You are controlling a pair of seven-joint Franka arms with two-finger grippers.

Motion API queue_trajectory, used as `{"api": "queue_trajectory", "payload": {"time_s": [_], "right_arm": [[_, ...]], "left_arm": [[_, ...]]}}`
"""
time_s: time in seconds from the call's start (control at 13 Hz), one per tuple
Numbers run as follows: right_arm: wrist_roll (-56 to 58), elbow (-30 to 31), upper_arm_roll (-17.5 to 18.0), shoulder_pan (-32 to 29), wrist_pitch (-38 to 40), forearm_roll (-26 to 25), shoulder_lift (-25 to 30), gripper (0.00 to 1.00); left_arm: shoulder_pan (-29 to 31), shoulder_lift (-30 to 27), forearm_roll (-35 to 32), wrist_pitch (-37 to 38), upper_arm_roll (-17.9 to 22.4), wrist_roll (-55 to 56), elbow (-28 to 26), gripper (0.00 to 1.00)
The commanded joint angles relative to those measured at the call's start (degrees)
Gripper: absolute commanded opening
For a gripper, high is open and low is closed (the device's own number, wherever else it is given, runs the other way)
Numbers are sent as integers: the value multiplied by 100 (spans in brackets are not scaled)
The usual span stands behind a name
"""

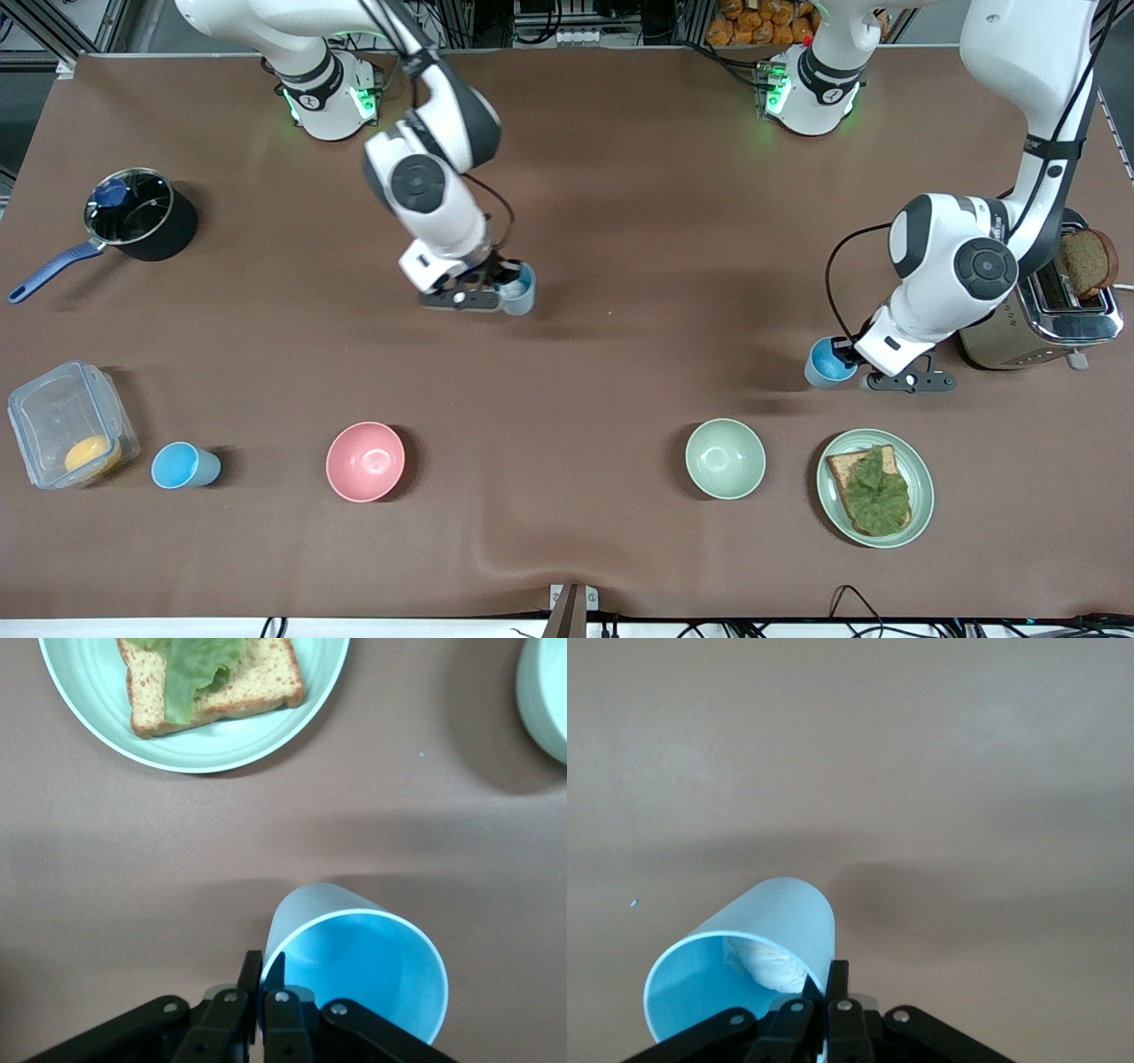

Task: Stack blue cups with both arms
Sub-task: 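Carry the blue cup with the right gripper to the table center, then carry the left cup toward the center while the right gripper withdraws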

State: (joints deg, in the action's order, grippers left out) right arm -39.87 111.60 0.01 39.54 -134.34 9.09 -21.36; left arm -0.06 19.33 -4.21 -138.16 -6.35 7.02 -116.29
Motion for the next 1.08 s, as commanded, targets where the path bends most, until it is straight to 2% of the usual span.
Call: {"api": "queue_trajectory", "payload": {"time_s": [0.0, 0.15, 0.23, 0.31, 0.38, 0.54, 0.69, 0.77, 0.85, 1.0], "right_arm": [[-529, -208, -107, 316, -232, 102, -376, 0], [-645, -279, -98, 335, -233, 102, -448, 0], [-645, -279, -107, 335, -233, 111, -456, 11], [-654, -288, -107, 327, -233, 102, -483, 31], [-662, -288, -107, 335, -233, 102, -509, 59], [-680, -340, -107, 292, -189, 111, -509, 79], [-610, -638, -133, 143, 143, 102, -457, 89], [-575, -996, -142, -67, 754, 102, -448, 96], [-566, -1365, -142, -234, 1483, 93, -404, 99], [-365, -1667, -151, -525, 1964, 23, -212, 100]], "left_arm": [[23, -192, 200, 201, -181, 211, -17, 0], [14, -236, 254, 263, -366, 500, -8, 0], [23, -271, 262, 272, -488, 693, -17, 0], [6, -271, 254, 281, -577, 939, -17, 0], [6, -271, 254, 324, -708, 1185, -17, 0], [6, -298, 254, 351, -998, 1677, 18, 0], [6, -289, 254, 491, -1401, 2396, 149, 0], [-12, -280, 254, 596, -1647, 2879, 263, 0], [-47, -280, 202, 719, -1902, 3275, 386, 0], [-178, -245, 192, 808, -2167, 3926, 606, 0]]}}
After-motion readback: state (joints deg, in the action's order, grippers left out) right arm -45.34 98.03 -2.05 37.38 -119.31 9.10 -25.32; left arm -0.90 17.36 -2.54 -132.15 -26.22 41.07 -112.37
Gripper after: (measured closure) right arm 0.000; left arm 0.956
